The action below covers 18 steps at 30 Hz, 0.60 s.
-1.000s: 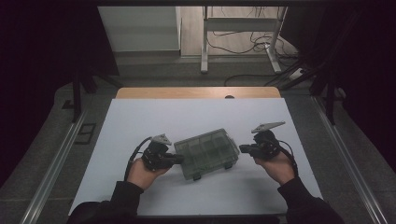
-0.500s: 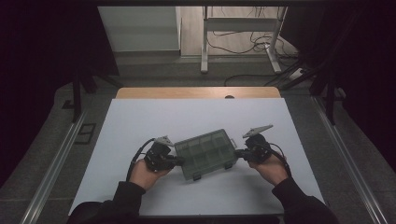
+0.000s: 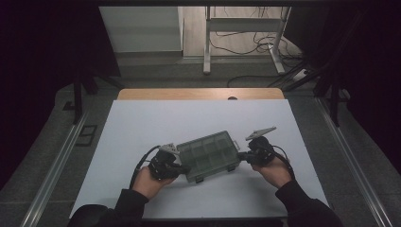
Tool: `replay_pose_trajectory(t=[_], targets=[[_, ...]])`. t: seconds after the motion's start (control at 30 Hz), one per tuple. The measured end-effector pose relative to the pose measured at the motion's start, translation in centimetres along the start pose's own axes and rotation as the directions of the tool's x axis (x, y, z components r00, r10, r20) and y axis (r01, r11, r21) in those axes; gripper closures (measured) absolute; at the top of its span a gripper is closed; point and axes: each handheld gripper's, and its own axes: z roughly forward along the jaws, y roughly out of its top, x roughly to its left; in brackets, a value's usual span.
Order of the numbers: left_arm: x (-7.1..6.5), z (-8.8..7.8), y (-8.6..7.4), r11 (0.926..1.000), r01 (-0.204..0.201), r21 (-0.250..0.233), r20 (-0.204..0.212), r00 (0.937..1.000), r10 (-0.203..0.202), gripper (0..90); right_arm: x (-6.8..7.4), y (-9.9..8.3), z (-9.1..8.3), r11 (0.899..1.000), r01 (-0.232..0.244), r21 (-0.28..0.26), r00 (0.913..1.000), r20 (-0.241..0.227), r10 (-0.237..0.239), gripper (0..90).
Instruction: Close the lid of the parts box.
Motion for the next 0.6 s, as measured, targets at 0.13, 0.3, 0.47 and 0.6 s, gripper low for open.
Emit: replay_pose_trajectory(t=[0.13, 0.3, 0.47, 0.6], targets=[[-1.1, 0.8, -0.5, 0.999, -0.023, 0.038, 0.015, 0.9996, 0.022, 89.4, 0.0, 0.0, 0.0, 1.0, 0.004, 0.002, 1.0, 0.002, -0.004, 89.5], [-1.6, 2.3, -0.9, 0.9946, -0.025, 0.101, -0.004, 0.9997, 0.026, 89.4, 0.0, 0.0, -0.1, 1.0, 0.002, 0.004, 1.0, -0.001, -0.002, 89.5], [-1.1, 3.0, -1.0, 0.9915, -0.012, 0.13, 0.002, 0.9999, 0.012, 89.6, 0.0, 0.0, -0.1, 1.0, 0.006, 0.005, 1.0, -0.004, -0.006, 89.5], [-0.5, 2.7, -0.9, 0.9917, 0.001, 0.129, -0.016, 0.9999, 0.002, 89.7, 0.1, 0.0, -0.1, 1.0, 0.008, 0.009, 0.9999, -0.013, -0.008, 89.4]])
